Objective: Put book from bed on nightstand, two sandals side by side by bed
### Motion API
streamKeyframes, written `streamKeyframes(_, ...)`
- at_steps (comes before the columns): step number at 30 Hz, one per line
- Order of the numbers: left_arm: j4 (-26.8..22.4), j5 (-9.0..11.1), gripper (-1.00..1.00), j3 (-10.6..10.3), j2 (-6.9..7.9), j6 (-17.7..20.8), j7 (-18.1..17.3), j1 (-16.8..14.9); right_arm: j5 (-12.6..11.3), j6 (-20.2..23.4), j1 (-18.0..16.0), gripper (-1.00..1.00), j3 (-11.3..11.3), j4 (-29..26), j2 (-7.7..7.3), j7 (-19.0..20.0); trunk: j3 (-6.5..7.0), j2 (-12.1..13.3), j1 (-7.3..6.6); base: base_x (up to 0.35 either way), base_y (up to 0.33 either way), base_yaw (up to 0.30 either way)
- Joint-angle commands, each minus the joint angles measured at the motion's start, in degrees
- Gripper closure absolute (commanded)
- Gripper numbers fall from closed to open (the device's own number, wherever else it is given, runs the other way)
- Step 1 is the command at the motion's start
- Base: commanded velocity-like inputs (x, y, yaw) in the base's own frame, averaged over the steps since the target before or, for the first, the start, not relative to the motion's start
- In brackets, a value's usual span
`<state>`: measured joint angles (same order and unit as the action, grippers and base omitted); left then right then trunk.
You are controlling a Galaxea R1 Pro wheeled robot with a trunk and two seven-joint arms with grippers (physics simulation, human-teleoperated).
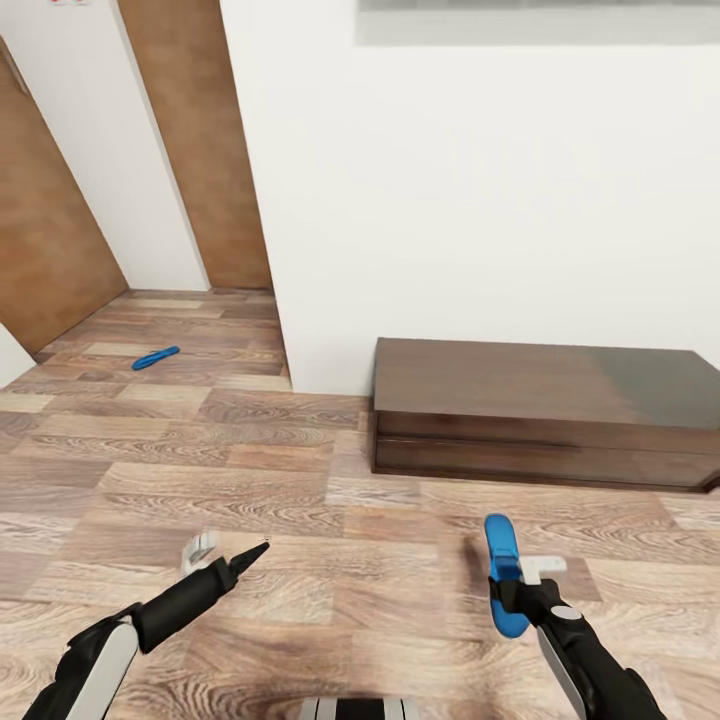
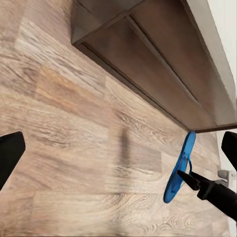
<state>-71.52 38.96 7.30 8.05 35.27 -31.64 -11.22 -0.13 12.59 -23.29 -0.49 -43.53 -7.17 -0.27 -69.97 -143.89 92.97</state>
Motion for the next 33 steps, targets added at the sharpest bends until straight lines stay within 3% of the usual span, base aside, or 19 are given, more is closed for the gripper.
streamKeyframes(1,2.65,0.19,-1.00,0.11,0.07,0.30,-0.02,-0.03,-0.11,0.33,0.00,1.00,0.01,-0.07,-0.03,0.63,0.19,0.00,-0.04,0.000,0.000,0.000)
streamKeyframes(6,7.35,-0.11,-1.00,0.08,0.05,-0.20,0.00,0.04,-0.11,0.29,-0.01,1.00,0.02,-0.07,-0.04,4.25,1.29,0.07,-0.16,0.000,0.000,0.000)
streamKeyframes(7,14.95,-2.23,-1.00,0.15,0.14,-5.81,0.00,0.06,-0.20,0.25,0.00,1.00,-0.03,0.04,-0.04,10.48,1.51,0.08,-0.19,0.000,0.000,0.000)
streamKeyframes(9,16.43,-3.55,-1.00,0.20,0.18,-8.20,0.00,0.06,-0.25,0.25,0.00,1.00,-0.04,0.08,-0.12,15.34,1.96,0.11,-0.24,0.000,0.000,0.000)
streamKeyframes(10,17.19,-4.52,-1.00,0.21,0.19,-9.61,0.00,0.06,-0.28,0.25,0.00,1.00,-0.04,0.16,-0.21,20.83,2.18,0.12,-0.27,0.000,0.000,0.000)
streamKeyframes(12,17.67,-5.14,-1.00,0.20,0.20,-10.49,-0.01,0.06,-0.30,0.26,0.00,1.00,-0.04,0.88,-0.27,27.81,2.62,0.15,-0.32,0.000,0.000,0.000)
streamKeyframes(15,17.89,-5.42,-1.00,0.18,0.18,-10.90,-0.02,0.06,-0.31,0.26,0.00,1.00,-0.09,2.99,-0.32,33.74,3.29,0.19,-0.40,0.000,0.000,0.000)
streamKeyframes(22,18.00,-5.63,-1.00,-0.34,-0.12,-11.24,0.03,0.06,-0.31,0.25,0.00,1.00,-0.13,7.73,-0.39,37.41,4.84,0.28,-0.58,0.000,0.000,0.000)
streamKeyframes(26,20.57,-5.68,-1.00,-2.17,-0.17,-12.46,0.08,0.06,-0.45,-0.05,0.00,1.00,-0.28,14.09,-0.39,37.57,5.72,0.33,-0.68,0.000,0.000,0.000)
streamKeyframes(30,27.29,-5.73,-1.00,-4.63,-0.09,-20.45,0.09,0.06,-1.85,-0.72,0.00,1.00,-0.23,20.27,-0.35,37.55,6.61,0.39,-0.78,0.000,0.000,0.000)
streamKeyframes(33,28.68,-5.73,-1.00,-6.02,-0.18,-23.47,0.09,0.06,-2.31,-1.30,0.00,1.00,-0.16,21.59,-0.32,37.50,7.28,0.43,-0.86,0.000,0.000,0.000)
